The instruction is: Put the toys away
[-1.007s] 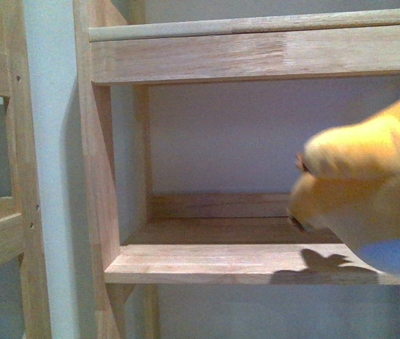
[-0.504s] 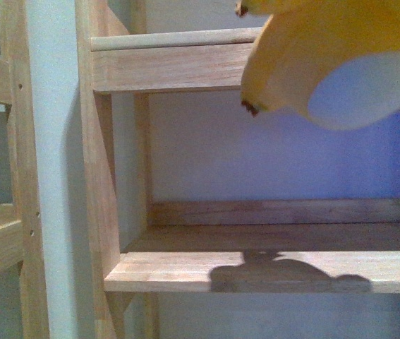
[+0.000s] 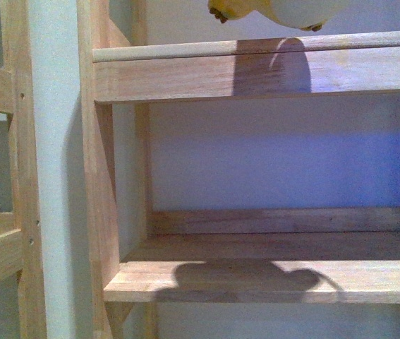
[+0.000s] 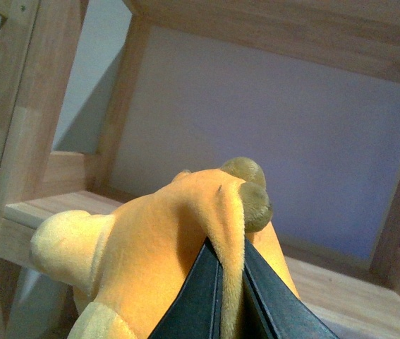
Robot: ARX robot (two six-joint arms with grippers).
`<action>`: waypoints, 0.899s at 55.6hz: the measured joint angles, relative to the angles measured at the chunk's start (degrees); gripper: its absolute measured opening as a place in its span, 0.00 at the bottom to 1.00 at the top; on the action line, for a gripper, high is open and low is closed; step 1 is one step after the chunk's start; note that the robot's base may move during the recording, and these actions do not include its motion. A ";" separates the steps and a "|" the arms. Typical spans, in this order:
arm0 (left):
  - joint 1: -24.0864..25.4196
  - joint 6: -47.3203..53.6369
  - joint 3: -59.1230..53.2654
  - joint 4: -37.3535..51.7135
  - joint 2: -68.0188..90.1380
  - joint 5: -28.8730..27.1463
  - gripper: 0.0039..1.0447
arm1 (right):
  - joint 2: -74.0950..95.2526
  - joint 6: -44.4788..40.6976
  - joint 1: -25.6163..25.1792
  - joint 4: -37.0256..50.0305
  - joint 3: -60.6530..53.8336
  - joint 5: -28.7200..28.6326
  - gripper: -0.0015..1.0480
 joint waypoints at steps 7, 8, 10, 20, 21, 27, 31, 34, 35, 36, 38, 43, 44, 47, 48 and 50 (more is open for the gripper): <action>0.00 0.00 0.00 0.00 0.00 0.00 0.94 | 3.08 -2.12 -0.50 -0.44 3.89 -2.80 0.05; 0.00 0.00 0.00 0.00 0.00 0.00 0.94 | 3.54 -2.34 -0.72 -0.59 4.57 -3.32 0.05; 0.00 0.00 0.00 0.00 0.00 0.00 0.94 | 4.31 -2.84 -1.07 -0.85 5.62 -4.09 0.05; 0.00 0.00 0.00 0.00 0.00 0.00 0.94 | 9.64 -7.04 -2.78 -2.67 13.49 -8.59 0.05; 0.00 0.00 0.00 0.00 0.00 0.00 0.94 | 10.12 -7.37 -3.06 -2.82 14.32 -8.87 0.05; 0.00 0.00 0.00 0.00 0.00 0.00 0.94 | 12.41 -9.25 -5.20 -3.19 18.01 -10.51 0.05; 0.00 0.00 0.00 0.00 0.00 0.00 0.94 | 13.46 -9.94 -7.08 -3.21 19.52 -11.91 0.05; 0.00 0.00 0.00 0.00 0.00 0.00 0.94 | 13.99 -9.94 -8.50 -3.21 20.15 -13.05 0.05; 0.00 0.00 0.00 0.00 0.00 0.00 0.94 | 14.27 -9.88 -9.27 -3.21 20.41 -13.81 0.05; 0.00 0.00 0.00 0.00 0.00 0.00 0.94 | 14.51 -9.70 -10.08 -3.23 20.70 -14.71 0.05; 0.00 0.00 0.00 0.00 0.00 0.00 0.94 | 14.97 -9.31 -11.39 -3.21 21.05 -16.02 0.05; 0.00 0.00 0.00 0.00 0.00 0.00 0.94 | 16.37 -7.06 -15.10 -3.02 22.01 -19.10 0.05; 0.00 0.00 0.00 0.00 0.00 0.00 0.94 | 16.59 -6.73 -15.54 -2.93 22.12 -19.47 0.05; 0.00 0.00 0.00 0.00 0.00 0.00 0.94 | 18.12 -5.03 -17.81 -2.47 23.12 -21.62 0.05; 0.00 0.00 0.00 0.00 0.00 0.00 0.94 | 18.69 -4.63 -18.43 -2.25 23.56 -22.27 0.05; 0.00 0.00 0.00 0.00 0.00 0.00 0.94 | 19.67 -3.72 -19.15 -1.86 24.26 -23.21 0.05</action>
